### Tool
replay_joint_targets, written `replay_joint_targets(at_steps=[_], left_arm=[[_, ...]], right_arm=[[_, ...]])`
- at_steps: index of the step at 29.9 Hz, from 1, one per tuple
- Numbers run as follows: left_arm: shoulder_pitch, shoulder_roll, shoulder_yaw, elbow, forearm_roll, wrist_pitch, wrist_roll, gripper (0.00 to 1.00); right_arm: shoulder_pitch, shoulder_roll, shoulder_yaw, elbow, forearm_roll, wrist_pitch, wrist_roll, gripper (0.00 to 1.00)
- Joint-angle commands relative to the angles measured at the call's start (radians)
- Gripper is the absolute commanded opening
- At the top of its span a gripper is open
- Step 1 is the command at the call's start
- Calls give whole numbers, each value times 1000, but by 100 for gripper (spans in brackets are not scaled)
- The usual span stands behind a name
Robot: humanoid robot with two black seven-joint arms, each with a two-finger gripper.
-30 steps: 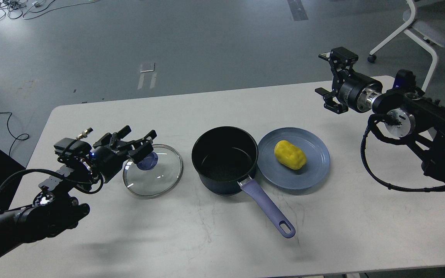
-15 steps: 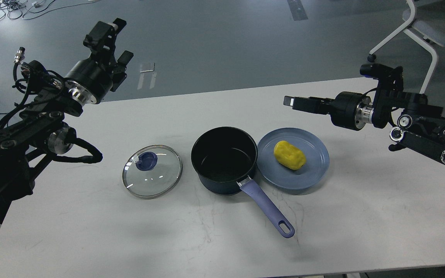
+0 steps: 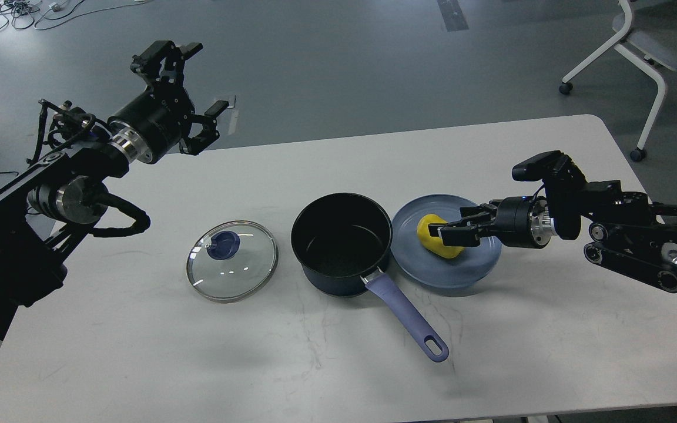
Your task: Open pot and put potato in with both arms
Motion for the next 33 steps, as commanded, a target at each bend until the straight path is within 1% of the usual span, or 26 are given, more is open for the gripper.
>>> replay_joint_targets(at_steps=[1,6,8,9,10,11,12,13,15,17,23,26,29,33], left_arm=[[3,-2,2,2,1,0,-4,99],[20,-3,2,2,1,1,-7,99],[24,-2,2,2,4,1,-8,99],[26,0,3,2,4,1,-8,99],[27,3,3,3,6,1,-8,99],[27,3,3,3,6,1,-8,99],[27,3,3,3,6,3,-8,99],[29,5,5,6,6,3,-8,99],[38,5,5,8,7,4,-10,99],[40,5,6,8,10,7,-10,99],[40,5,12,8,21,12,-10,99],[40,5,12,8,23,12,-10,99],[40,8,14,8,23,10,-10,99],[40,9,14,8,33,10,-10,99]], right_arm=[[-3,36,-6,-24,-3,-1,1,93],[23,85,-58,-81,-3,-2,1,93],[39,98,-82,-93,-3,-13,3,89],[46,107,-92,-99,-3,-18,4,85],[52,116,-101,-110,-5,-18,4,71],[52,116,-102,-110,-5,-18,4,71],[55,124,-108,-125,-5,-24,4,48],[62,131,-117,-136,-6,-28,9,35],[74,133,-126,-144,-8,-31,23,24],[80,135,-137,-150,-8,-31,29,19],[82,133,-134,-145,-6,-38,38,14],[94,124,-128,-133,-3,-60,43,14],[159,76,-125,-99,4,-94,43,14],[212,58,-125,-78,10,-122,43,14]])
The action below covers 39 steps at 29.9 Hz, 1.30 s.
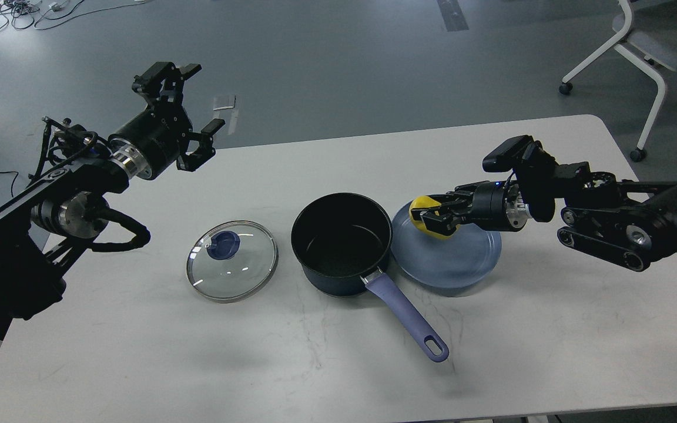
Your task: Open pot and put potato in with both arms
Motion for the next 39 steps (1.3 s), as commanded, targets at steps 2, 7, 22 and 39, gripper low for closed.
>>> replay_joint_targets(at_steps=[2,7,22,39], left_arm=[[-2,2,-1,0,7,-2,0,99],[-2,2,-4,-3,7,-2,5,99],[-2,5,-14,-6,-2,-5,15,99],[27,-12,-49,-6,-54,-12,64,99]], right_arm=[[60,-11,0,17,8,-37,-1,14],[74,21,1,44,80,-54,-1,14],[48,323,-11,-78,106,-48,-5,52],[29,242,119,-49,447,-40,-11,100]])
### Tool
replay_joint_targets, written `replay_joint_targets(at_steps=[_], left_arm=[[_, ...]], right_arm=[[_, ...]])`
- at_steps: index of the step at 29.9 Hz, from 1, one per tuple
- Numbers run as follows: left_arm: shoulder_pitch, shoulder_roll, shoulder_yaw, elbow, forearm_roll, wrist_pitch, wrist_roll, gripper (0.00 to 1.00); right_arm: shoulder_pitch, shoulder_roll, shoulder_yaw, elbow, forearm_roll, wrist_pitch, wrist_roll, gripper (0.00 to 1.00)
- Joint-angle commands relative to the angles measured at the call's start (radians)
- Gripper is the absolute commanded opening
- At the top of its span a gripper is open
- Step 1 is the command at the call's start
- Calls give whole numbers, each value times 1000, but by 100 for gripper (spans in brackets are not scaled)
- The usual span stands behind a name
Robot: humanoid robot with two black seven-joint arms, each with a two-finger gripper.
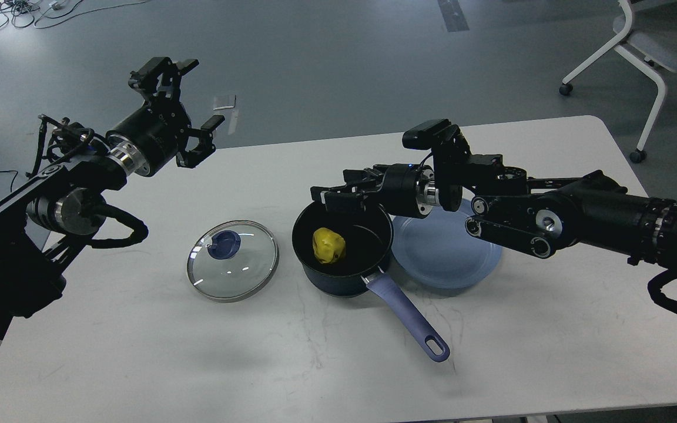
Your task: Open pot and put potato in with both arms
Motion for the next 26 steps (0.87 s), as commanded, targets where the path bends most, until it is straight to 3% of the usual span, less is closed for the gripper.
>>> replay_joint_targets(at_steps=[1,5,7,9,13,15,18,26], left_arm=[[16,-3,-6,0,-12,-2,24,99],[27,-5,-14,0,-13,-1,24,99],[49,-5,-35,-2,-12,-2,24,99],[64,-3,-49,-2,-12,-5,24,99],[87,-3,-72,-2,-13,-8,24,99],[107,-6,-95,-3,-13,-7,24,99],[124,-16,-117,-3,-13,-7,24,99],[159,-19,-135,-3,-12,-5,21,99]], right_arm=[[-8,-44,94,15,256,7,-1,100],[-18,-84,209,19,593,58,-30,100],[-40,-132,301,16,863,180,-83,100],[-82,-154,385,16,981,253,-100,100],[-175,-153,542,16,1030,288,-154,100],[-237,-140,628,21,1053,294,-229,100],[-266,-117,669,15,1091,287,-295,100],[-266,-61,680,16,1094,222,-303,100]])
